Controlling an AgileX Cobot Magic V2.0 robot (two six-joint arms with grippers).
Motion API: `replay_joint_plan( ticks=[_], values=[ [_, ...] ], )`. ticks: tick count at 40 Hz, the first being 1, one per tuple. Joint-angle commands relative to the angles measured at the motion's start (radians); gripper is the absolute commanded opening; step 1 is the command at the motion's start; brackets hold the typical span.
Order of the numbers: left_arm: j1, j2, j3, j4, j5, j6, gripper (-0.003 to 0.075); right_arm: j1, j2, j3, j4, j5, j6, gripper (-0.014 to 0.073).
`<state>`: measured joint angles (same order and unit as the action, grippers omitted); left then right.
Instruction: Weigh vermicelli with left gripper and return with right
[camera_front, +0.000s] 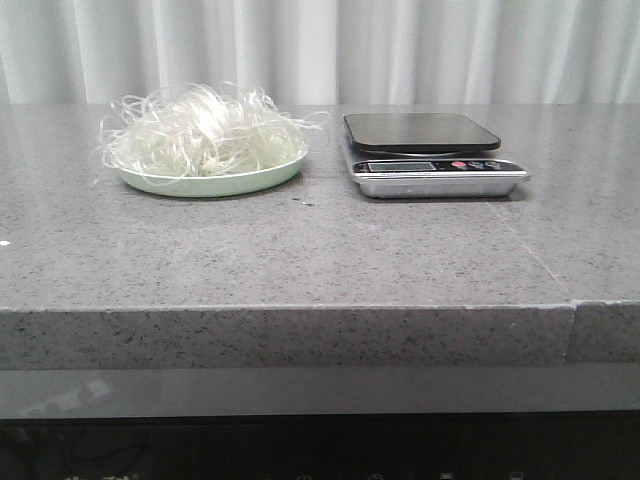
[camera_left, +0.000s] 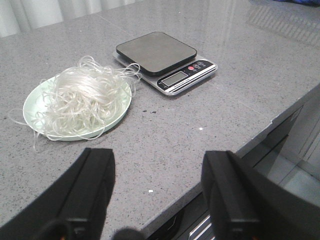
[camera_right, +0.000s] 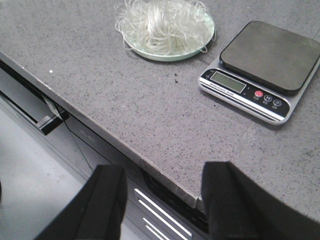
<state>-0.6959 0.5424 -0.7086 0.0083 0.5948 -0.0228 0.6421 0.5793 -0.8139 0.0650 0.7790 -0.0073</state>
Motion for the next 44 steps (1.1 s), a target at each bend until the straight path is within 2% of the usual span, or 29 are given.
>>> replay_joint_plan(
  ticks=[1, 12, 16, 23, 26, 44],
  values=[
    [-0.007, 0.005, -0.026, -0.008, -0.078, -0.010, 0.0473, -0.004, -0.032, -0.025, -0.009, -0.057, 0.000, 0.0467],
    [-0.007, 0.005, -0.026, -0.008, -0.081, -0.010, 0.0464, -0.004, -0.041, -0.025, -0.009, -0.054, 0.000, 0.0463],
    [-0.007, 0.005, -0.026, -0.008, -0.081, -0.010, 0.0397, -0.004, -0.041, -0.025, -0.009, -0.054, 0.000, 0.0399],
    [-0.007, 0.005, -0.026, -0.008, -0.081, -0.010, 0.0217, -0.004, -0.041, -0.025, -0.009, -0.054, 0.000, 0.0206],
    [-0.007, 0.005, -0.026, -0.008, -0.081, -0.010, 0.0147, -0.004, -0.041, -0.025, -0.009, -0.054, 0.000, 0.0162],
    [-0.007, 0.005, -0.026, -0.008, -0.081, -0.010, 0.0155, -0.004, -0.041, -0.025, -0.009, -0.054, 0.000, 0.0167]
  ],
)
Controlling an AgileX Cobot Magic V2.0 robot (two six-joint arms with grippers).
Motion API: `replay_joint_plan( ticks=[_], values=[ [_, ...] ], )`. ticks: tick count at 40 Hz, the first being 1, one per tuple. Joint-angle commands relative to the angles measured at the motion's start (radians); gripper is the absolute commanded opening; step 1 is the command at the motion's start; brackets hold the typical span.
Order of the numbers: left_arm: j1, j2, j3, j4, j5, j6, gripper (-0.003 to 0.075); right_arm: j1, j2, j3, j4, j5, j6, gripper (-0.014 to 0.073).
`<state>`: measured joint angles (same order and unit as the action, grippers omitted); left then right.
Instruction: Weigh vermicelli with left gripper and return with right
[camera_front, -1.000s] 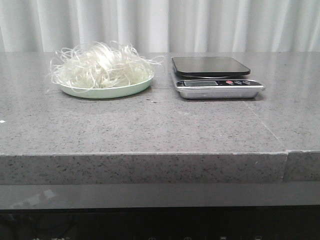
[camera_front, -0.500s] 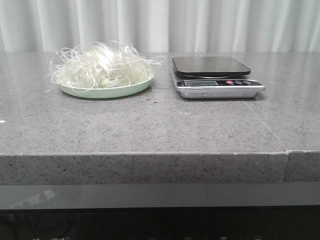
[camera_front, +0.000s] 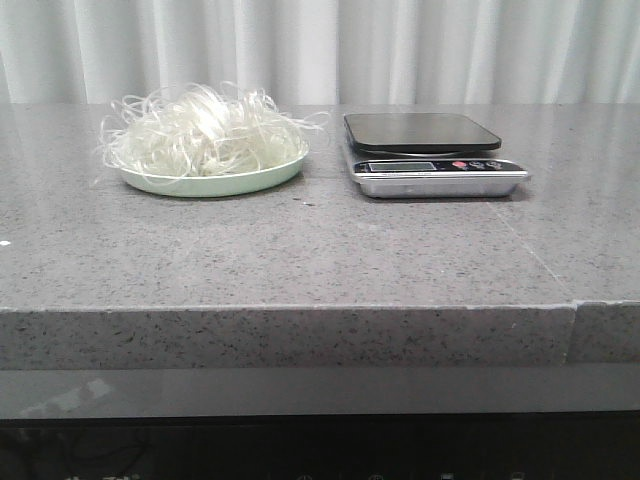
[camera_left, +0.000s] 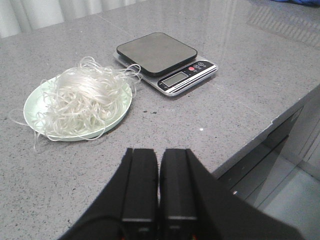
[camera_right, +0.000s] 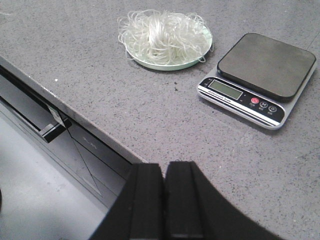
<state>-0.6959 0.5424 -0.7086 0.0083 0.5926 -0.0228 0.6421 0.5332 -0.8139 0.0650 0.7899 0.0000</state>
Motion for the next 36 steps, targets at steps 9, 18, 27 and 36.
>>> replay_joint_plan(
  ticks=[9, 18, 27, 36],
  values=[
    [-0.007, 0.005, -0.026, -0.008, -0.078, -0.010, 0.0155, -0.004, 0.005, -0.025, -0.009, -0.065, -0.007, 0.0167],
    [0.088, -0.059, 0.062, -0.008, -0.160, -0.010, 0.0155, -0.004, 0.005, -0.025, -0.009, -0.064, -0.007, 0.0167],
    [0.326, -0.261, 0.331, -0.008, -0.414, -0.010, 0.0155, -0.004, 0.005, -0.025, -0.009, -0.064, -0.007, 0.0167],
    [0.533, -0.474, 0.607, -0.008, -0.555, -0.010, 0.0155, -0.004, 0.005, -0.025, -0.009, -0.064, -0.007, 0.0167]
  ],
)
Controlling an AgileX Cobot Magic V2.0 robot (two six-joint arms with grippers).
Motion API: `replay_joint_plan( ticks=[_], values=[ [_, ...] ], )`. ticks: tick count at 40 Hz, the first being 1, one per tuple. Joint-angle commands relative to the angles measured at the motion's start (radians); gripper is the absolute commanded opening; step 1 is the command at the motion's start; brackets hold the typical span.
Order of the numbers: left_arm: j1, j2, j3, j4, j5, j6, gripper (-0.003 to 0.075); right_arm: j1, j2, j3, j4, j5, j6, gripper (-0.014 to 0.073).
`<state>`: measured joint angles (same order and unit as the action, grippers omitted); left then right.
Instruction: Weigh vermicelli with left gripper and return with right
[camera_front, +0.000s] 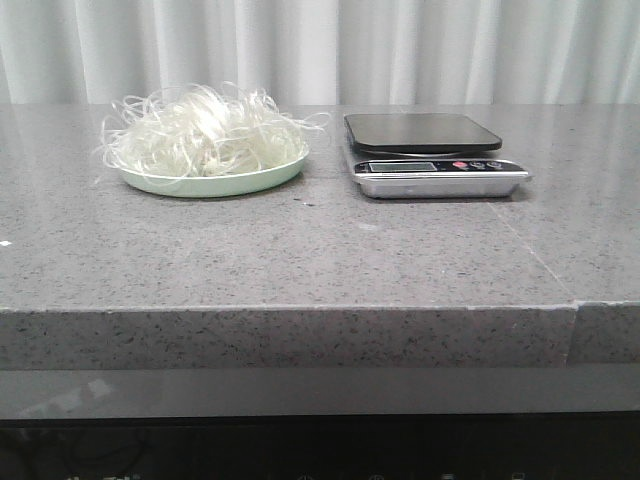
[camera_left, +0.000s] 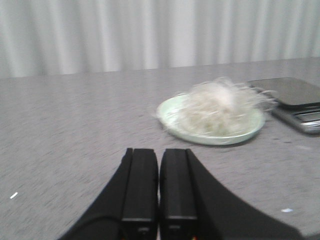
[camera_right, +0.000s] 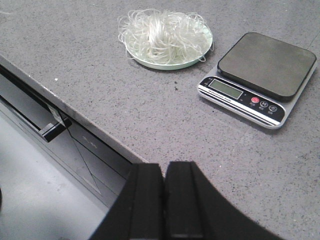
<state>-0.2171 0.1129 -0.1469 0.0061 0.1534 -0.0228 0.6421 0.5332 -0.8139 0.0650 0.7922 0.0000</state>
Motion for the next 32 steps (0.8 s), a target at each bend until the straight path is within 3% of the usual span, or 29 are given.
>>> replay_joint_plan(
  ticks=[1, 9, 32],
  values=[
    [0.067, -0.061, 0.065, -0.006, -0.116, -0.010, 0.0155, -0.004, 0.005, -0.025, -0.009, -0.066, -0.007, 0.0167],
    [0.130, -0.142, 0.192, -0.006, -0.168, -0.010, 0.0155, -0.004, 0.005, -0.025, -0.009, -0.066, -0.007, 0.0167],
    [0.154, -0.140, 0.190, -0.006, -0.168, -0.010, 0.0155, -0.004, 0.005, -0.025, -0.009, -0.065, -0.007, 0.0167]
  ],
)
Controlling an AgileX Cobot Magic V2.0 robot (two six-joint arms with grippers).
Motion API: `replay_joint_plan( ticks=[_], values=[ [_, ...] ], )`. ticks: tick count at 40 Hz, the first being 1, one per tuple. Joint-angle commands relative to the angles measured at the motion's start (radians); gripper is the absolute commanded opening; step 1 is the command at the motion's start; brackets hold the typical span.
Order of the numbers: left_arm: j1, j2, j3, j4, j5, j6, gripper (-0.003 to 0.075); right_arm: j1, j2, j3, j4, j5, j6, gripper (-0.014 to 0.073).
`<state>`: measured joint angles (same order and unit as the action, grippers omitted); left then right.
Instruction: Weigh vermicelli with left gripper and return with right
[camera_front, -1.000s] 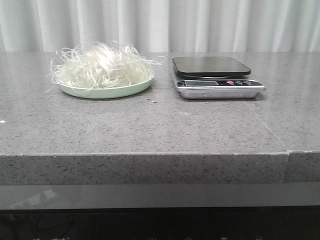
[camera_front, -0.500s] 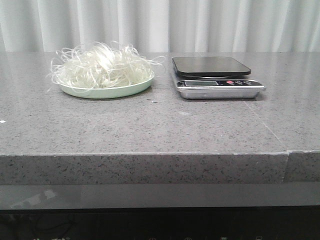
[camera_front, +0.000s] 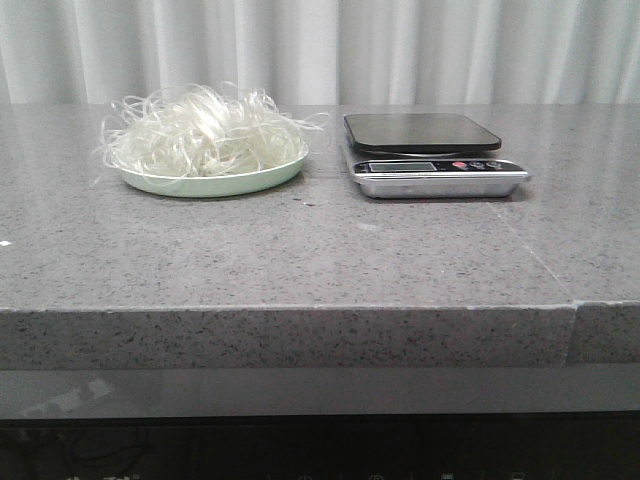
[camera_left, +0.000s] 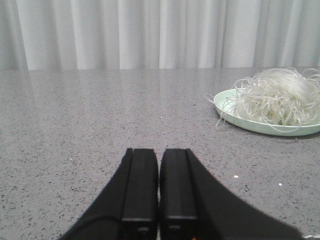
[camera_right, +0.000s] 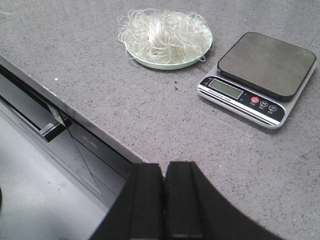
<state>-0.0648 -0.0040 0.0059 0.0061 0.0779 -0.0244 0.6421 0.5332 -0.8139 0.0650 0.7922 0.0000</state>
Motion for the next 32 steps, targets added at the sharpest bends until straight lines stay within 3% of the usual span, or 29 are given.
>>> replay_joint_plan(
  ticks=[1, 27, 32],
  values=[
    [0.002, -0.023, 0.037, -0.006, -0.093, -0.009, 0.0155, -0.004, 0.005, -0.025, -0.009, -0.065, -0.007, 0.0167],
    [0.002, -0.023, 0.037, -0.006, -0.093, -0.009, 0.0155, -0.006, 0.000, -0.025, -0.009, -0.063, -0.007, 0.0167],
    [0.002, -0.023, 0.037, -0.006, -0.093, -0.009, 0.0155, -0.086, -0.036, 0.015, -0.010, -0.114, -0.009, 0.0167]
  ],
)
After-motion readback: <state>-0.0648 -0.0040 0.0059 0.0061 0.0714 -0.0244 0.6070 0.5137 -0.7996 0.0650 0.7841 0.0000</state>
